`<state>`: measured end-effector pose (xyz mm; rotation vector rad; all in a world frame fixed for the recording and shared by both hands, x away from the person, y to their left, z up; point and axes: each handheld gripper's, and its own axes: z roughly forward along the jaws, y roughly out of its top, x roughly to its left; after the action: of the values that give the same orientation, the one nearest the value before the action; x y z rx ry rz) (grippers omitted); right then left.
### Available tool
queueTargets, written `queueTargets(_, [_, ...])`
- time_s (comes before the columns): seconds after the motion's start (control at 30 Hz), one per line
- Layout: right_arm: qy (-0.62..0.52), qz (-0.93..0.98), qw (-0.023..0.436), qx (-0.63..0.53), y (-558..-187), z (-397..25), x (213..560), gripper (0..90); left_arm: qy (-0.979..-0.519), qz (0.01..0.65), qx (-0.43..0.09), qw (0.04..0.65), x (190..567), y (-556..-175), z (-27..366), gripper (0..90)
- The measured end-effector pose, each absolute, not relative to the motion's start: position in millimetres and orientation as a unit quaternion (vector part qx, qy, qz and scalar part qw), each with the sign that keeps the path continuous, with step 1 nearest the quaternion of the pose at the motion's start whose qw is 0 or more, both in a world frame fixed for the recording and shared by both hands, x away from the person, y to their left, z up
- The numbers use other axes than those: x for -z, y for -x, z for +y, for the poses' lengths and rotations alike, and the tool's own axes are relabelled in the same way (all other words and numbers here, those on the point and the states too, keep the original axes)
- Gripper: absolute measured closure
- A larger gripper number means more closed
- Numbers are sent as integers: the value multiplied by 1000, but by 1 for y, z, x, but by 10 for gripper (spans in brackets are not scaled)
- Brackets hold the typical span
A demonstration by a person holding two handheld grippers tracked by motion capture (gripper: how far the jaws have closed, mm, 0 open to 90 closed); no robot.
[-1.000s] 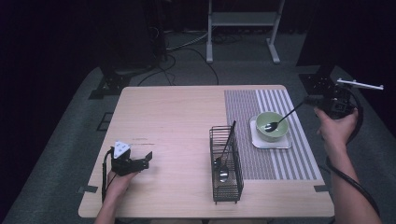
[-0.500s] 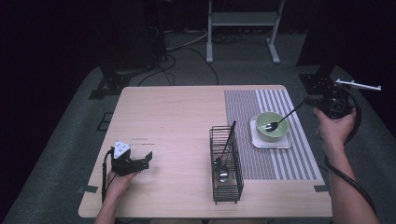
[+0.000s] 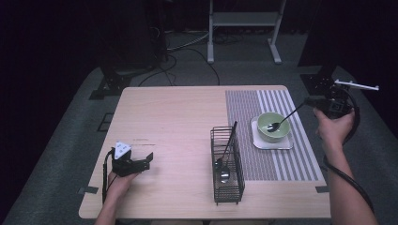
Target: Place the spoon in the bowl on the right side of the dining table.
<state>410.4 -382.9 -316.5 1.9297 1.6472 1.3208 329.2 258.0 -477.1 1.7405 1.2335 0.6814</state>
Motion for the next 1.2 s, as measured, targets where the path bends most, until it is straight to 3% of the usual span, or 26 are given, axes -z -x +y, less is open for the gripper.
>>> queueTargets(1.2, [-700,556,105,-435,-427,-399,371,864,-700,500,-275,430,477,-330,257,0])
